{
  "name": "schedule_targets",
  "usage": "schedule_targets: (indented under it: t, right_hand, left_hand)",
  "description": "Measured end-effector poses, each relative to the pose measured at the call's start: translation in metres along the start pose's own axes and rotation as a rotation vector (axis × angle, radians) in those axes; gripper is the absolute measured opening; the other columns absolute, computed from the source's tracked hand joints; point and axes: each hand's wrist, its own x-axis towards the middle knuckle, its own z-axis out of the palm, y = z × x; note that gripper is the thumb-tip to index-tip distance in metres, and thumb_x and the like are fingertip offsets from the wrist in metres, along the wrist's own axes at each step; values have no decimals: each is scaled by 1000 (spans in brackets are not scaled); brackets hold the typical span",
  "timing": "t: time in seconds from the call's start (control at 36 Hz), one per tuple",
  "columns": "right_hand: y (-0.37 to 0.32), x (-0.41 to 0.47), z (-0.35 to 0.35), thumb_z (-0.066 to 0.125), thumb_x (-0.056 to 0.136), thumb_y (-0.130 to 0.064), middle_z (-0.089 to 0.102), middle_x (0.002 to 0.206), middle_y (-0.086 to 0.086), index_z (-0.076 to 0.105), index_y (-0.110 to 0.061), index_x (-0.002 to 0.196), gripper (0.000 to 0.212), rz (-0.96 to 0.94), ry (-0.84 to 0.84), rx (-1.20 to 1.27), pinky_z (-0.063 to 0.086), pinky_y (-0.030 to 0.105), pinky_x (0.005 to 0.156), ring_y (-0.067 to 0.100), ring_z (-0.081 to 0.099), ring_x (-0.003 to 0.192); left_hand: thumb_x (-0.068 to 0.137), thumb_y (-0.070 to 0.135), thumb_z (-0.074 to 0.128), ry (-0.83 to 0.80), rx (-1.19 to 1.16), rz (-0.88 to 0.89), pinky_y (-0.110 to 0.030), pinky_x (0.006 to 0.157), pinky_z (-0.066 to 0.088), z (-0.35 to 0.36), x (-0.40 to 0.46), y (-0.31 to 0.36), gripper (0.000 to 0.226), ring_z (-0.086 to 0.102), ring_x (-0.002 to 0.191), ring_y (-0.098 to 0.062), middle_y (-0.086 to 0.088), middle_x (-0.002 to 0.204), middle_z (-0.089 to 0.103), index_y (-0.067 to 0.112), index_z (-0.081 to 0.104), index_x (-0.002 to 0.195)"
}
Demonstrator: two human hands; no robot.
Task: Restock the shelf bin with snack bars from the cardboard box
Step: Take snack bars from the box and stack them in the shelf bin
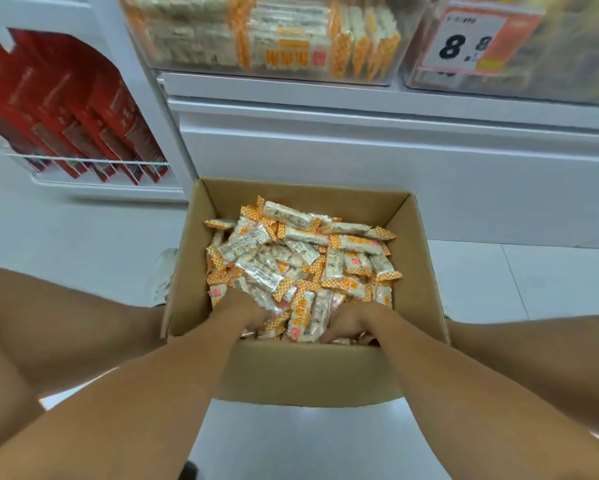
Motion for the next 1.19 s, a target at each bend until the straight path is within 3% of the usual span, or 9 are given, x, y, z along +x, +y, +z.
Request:
schedule_targets:
  t: [0.28, 0.42, 0.58, 0.64, 0.72, 0.83, 0.97, 1.11, 1.19]
  right_hand:
    - [-7, -16, -39, 80, 72, -63, 70, 116, 16, 68, -10, 122, 73, -191, -185, 415, 47, 27, 63, 18, 58, 79]
    - [-20, -36, -71, 69, 89, -49, 71, 106, 8, 66, -10, 123, 52, -345, -22, 797, 53, 28, 64, 21, 66, 91]
    - [-61, -37, -58, 75, 90, -22, 69, 109, 11, 68, -7, 125, 39, -498, 135, 869, 61, 34, 80, 24, 64, 90]
    - [-69, -38, -55, 75, 89, -9, 68, 104, 9, 70, -10, 121, 32, -550, 101, 901, 61, 33, 83, 21, 64, 89]
    - [-76, -33, -53, 75, 87, -8, 70, 103, 7, 71, -12, 116, 29, -508, 223, 959, 62, 36, 83, 17, 67, 83]
    - [-82, -8, -38, 86, 77, -24, 64, 122, 5, 62, -11, 129, 58, -325, 569, 472, 55, 34, 88, 22, 64, 106]
    - [-90, 9, -5, 85, 74, -28, 67, 97, 3, 65, -13, 100, 36, -252, 603, 56, 55, 34, 74, 24, 65, 88]
    - [-66, -32, -46, 85, 77, -8, 67, 83, 8, 66, -7, 109, 37, -308, 388, 393, 48, 21, 50, 12, 62, 60]
    - [-55, -89, -72, 83, 78, -2, 67, 121, 18, 49, -5, 141, 72, -434, 227, 599, 59, 25, 62, 19, 69, 75]
  left_hand:
    - [83, 18, 60, -72, -630, -20, -34, 65, 46, -18, -3, 16, 43, 59, 76, -29, -14, 95, 60, -3, 55, 121]
    - [83, 66, 62, -313, -1114, 40, -41, 75, 59, -22, -13, 25, 60, 65, 71, -27, -11, 85, 60, 8, 57, 99]
    - [82, 66, 67, -274, -1114, 247, -36, 78, 57, -39, -32, 39, 58, 70, 95, -23, -5, 108, 73, 23, 66, 121]
    - [60, 65, 85, -125, -1149, 211, -43, 91, 56, -39, -26, 37, 89, 69, 107, -28, -7, 122, 70, 22, 58, 133]
    - [68, 45, 82, 54, -1258, 186, -48, 78, 62, -43, -23, 31, 66, 73, 84, -32, -14, 104, 74, 11, 62, 121]
    - [62, 40, 77, 79, -1305, 104, -48, 78, 61, -48, -24, 20, 80, 70, 96, -34, -16, 125, 64, 13, 51, 132]
    - [59, 17, 69, 114, -1127, 26, -47, 91, 54, -52, -29, 7, 92, 56, 120, -40, -12, 140, 53, 8, 40, 146]
    - [60, 9, 67, 137, -961, 65, -33, 69, 52, -75, -49, 8, 61, 58, 89, -27, -2, 123, 58, -6, 63, 119]
    - [58, 47, 84, 141, -939, 209, -44, 85, 57, -96, -73, 22, 101, 65, 107, -33, -5, 135, 61, 4, 49, 142]
